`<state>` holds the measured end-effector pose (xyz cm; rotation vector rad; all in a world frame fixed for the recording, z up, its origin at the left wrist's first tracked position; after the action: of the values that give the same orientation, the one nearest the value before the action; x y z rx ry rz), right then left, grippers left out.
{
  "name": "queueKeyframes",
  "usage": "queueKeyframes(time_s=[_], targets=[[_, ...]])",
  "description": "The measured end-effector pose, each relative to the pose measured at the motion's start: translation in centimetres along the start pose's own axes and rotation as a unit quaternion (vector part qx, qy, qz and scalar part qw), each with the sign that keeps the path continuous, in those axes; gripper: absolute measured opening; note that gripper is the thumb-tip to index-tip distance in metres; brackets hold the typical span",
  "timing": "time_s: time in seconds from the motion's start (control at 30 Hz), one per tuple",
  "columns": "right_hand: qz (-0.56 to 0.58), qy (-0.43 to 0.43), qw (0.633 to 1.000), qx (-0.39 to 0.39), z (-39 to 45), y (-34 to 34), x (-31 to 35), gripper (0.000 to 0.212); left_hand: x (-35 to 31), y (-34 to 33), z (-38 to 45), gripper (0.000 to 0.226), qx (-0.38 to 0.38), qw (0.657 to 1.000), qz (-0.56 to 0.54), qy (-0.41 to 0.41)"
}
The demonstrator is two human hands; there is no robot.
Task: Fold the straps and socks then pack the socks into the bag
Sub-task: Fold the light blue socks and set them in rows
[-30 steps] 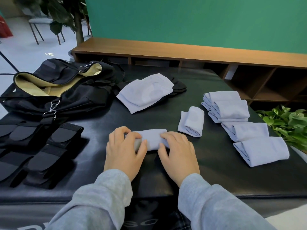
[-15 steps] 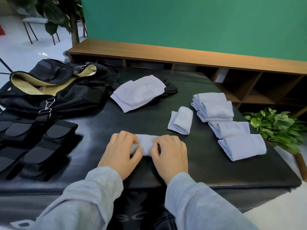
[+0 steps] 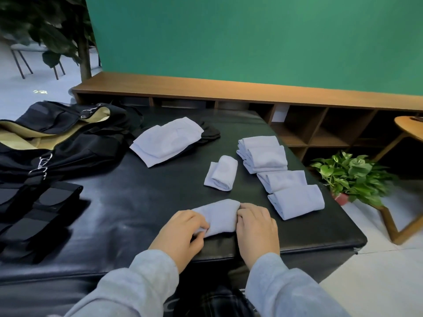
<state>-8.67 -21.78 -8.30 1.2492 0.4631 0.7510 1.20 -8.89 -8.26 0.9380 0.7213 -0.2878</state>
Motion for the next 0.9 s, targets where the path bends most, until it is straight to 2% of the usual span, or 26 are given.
queueKeyframes(time_s=[0.07,0.13,0.23,0.3,0.37,0.43,0.5,0.57,0.73,0.9], targets=[[0.052,-0.028,0.996,-0.062,-0.5,0.2,-0.8,0.035,-1.2,-0.8,1.2,0.023,0.001,0.999,0.028,-0.029],[0.096,-0.038,0.984,-0.144,-0.9,0.7,-1.3,0.048,-2.2,-1.7,2.3,0.026,0.023,0.997,0.066,-0.019],[0.099,0.012,0.973,-0.206,-1.1,2.3,-0.1,0.031,-1.7,-3.4,3.3,0.031,0.072,0.995,0.059,0.029],[0.043,0.051,0.983,-0.172,-0.6,1.8,1.1,0.019,-1.9,-3.9,4.0,0.031,0.074,0.995,0.058,0.031],[0.019,0.040,0.992,-0.114,0.6,0.9,1.4,0.011,-1.6,-4.0,4.5,0.030,0.068,0.996,0.042,0.043],[0.005,0.027,0.996,-0.087,1.6,0.7,1.6,0.021,-1.3,-3.9,5.0,0.030,0.069,0.996,0.031,0.047],[-0.017,0.032,0.999,-0.019,2.7,0.0,1.6,0.022,-0.8,-3.8,5.5,0.032,0.072,0.996,0.032,0.046],[0.011,0.035,0.999,0.029,3.5,-0.8,1.3,0.027,-0.2,-3.7,5.9,0.037,0.068,0.996,0.030,0.046],[0.025,0.023,0.998,0.058,6.1,-1.8,2.6,0.023,0.8,-3.9,6.5,0.051,0.067,0.995,0.025,0.063],[0.044,-0.002,0.999,0.025,6.9,-2.2,2.8,0.017,1.5,-4.1,6.8,0.052,0.061,0.996,0.027,0.065]])
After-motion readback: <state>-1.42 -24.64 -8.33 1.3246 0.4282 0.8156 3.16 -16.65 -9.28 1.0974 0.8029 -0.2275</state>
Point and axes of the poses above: each hand's wrist, its own z-axis towards the middle knuckle, its own y-axis out of the back of the hand, x = y × z, the point moved 7 cm from there along z, towards the middle knuckle, and after that the axes turned 14 degrees about -z, right-handed, at the moved point
